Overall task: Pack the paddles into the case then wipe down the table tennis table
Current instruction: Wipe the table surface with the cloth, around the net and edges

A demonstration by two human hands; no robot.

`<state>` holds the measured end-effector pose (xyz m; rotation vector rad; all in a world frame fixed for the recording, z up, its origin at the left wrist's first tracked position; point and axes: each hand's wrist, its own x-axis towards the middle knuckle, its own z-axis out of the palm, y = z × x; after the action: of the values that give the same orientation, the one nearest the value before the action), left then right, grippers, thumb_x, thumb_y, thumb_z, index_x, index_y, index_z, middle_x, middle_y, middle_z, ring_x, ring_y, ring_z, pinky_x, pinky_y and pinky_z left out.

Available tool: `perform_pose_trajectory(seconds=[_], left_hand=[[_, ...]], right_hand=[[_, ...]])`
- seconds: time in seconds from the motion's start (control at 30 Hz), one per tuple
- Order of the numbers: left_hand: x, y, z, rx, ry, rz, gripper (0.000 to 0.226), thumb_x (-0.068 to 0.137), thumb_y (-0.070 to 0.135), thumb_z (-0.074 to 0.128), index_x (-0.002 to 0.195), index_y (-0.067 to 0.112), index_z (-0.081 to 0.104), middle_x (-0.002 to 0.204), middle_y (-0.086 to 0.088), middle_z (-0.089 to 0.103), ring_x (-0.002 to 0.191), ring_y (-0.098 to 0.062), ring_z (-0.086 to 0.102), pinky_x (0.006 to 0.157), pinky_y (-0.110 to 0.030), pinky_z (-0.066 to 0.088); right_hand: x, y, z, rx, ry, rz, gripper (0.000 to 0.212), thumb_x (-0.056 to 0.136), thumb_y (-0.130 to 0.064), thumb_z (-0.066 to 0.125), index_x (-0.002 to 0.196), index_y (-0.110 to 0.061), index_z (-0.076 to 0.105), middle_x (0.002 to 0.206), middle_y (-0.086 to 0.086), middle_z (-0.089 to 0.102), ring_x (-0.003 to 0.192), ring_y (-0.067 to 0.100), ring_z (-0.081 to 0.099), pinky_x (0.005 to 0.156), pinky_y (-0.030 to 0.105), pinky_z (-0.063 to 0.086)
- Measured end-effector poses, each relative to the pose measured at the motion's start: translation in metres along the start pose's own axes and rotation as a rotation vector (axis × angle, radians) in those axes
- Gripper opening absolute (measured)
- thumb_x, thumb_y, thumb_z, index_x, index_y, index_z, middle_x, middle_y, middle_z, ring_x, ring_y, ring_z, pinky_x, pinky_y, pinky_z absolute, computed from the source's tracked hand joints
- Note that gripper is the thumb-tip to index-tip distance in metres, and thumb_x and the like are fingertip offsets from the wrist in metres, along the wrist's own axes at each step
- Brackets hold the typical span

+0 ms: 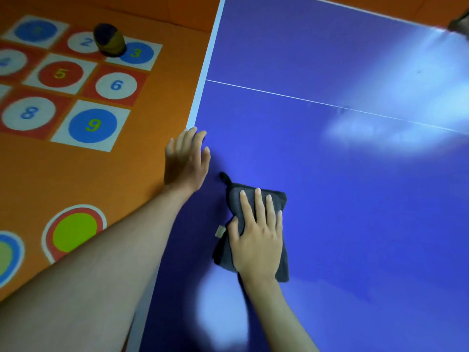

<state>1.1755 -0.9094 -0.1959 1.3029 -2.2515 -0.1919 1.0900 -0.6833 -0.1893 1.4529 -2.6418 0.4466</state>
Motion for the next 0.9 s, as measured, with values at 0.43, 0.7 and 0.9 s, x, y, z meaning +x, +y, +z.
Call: perform_pose_trajectory(seconds=[0.43,0.7,0.9], left_hand=[[0.019,-0.003,0.014,0.029,-0.142,-0.092,0.057,0.106,0.051,0.031,0.152,0.023,0.045,0.165,-0.009,0.035,0.152,-0.029,0.031,0.123,-0.056,0.02],[0.017,-0.004,0.022,0.064,-0.139,-0.136,0.055,0.105,0.049,0.039,0.153,0.025,0.046,0.17,-0.006,0.026,0.154,-0.027,0.031,0.12,-0.055,0.028],[0.015,-0.006,0.023,0.048,-0.15,-0.132,0.053,0.105,0.047,0.043,0.152,0.024,0.046,0.17,-0.006,0.025,0.152,-0.029,0.033,0.117,-0.054,0.033]], right_hand=[[0.195,0.045,0.039,0.033,-0.009,0.099,0.06,0.097,-0.046,0.042,0.155,-0.03,0.05,0.167,0.005,0.038,0.155,0.031,0.029,0.127,0.054,0.023],[0.308,0.064,0.052,0.037,-0.04,0.21,0.057,0.101,-0.043,0.047,0.157,-0.033,0.046,0.169,0.004,0.034,0.158,0.027,0.023,0.129,0.051,0.016],[0.366,0.073,0.056,0.042,-0.075,0.33,0.061,0.101,-0.047,0.039,0.161,-0.033,0.037,0.173,0.001,0.025,0.16,0.026,0.014,0.13,0.05,0.009]])
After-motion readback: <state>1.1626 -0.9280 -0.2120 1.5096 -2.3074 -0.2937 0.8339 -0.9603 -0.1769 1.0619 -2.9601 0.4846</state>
